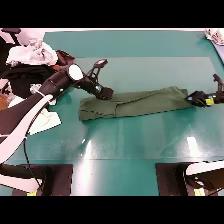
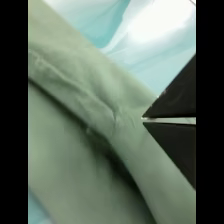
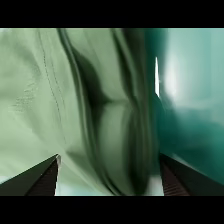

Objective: Fold the shirts.

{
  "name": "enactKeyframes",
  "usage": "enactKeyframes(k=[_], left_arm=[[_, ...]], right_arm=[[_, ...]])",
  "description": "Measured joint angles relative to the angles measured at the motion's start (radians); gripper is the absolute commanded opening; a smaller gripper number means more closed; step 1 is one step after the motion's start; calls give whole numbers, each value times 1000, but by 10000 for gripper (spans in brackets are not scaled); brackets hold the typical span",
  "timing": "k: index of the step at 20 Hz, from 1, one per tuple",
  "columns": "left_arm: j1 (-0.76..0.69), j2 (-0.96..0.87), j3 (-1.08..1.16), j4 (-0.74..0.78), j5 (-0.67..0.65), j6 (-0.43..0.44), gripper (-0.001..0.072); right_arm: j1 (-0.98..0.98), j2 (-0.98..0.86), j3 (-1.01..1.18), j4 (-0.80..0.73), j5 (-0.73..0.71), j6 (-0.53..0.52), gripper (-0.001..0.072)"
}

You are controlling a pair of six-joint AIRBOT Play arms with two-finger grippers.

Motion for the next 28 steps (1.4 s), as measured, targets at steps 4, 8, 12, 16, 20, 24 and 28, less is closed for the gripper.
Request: enactKeyframes(k=[4, 8, 12, 16, 20, 24, 28], left_arm=[[-52, -53, 8, 7, 22, 13, 53], [-75, -107, 10, 31, 79, 15, 25], [-82, -164, 10, 43, 103, 9, 24], [-84, -214, 13, 26, 122, -6, 24], [-84, -235, 13, 19, 135, -11, 24], [-84, -244, 12, -2, 124, -14, 25], [-85, -230, 8, -42, 76, -14, 25]], right_arm=[[107, -47, 12, 8, -3, -29, 427], [201, 4, 11, -20, 48, 14, 25], [327, 160, 14, 5, 129, 153, 25], [504, 333, 14, 49, 148, 343, 24], [701, 461, 14, 76, 91, 481, 25], [875, 510, 14, 85, -34, 579, 22], [972, 481, 14, 138, -178, 617, 22]])
